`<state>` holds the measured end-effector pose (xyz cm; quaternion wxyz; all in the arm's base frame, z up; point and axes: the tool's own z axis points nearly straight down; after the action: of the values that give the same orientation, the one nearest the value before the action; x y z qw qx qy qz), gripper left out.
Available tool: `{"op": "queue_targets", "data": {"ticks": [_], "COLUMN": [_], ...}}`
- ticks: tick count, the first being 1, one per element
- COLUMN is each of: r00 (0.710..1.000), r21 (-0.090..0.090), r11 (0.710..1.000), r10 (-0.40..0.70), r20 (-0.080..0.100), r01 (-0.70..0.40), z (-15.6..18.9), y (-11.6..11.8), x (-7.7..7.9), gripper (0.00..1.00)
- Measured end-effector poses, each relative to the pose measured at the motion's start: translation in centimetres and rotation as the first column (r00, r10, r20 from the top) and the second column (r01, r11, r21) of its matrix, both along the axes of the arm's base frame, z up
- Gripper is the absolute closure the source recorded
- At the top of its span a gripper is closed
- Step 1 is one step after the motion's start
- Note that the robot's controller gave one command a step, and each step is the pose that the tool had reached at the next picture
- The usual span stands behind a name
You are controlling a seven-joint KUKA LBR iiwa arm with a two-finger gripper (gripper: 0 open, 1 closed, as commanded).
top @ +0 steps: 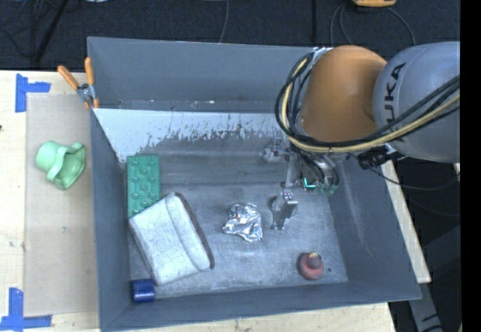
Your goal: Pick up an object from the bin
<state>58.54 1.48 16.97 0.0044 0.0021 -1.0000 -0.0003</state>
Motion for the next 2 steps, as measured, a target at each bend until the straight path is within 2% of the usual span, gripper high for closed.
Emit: {"op": "queue_targets", "data": {"ticks": [1,2], "r00": [0.997,0.988], "r21": [-0.001,-0.002], "r11": [0.998,0.988], "r10": [0.071,0.154], "r20": [0.013,0.012], "r01": [-0.071,-0.154], "z": [-10.0,-6.9], "y": [2.7,-0.4], "x": [-3.4,-0.9], "gripper": [0.0,0.0]}}
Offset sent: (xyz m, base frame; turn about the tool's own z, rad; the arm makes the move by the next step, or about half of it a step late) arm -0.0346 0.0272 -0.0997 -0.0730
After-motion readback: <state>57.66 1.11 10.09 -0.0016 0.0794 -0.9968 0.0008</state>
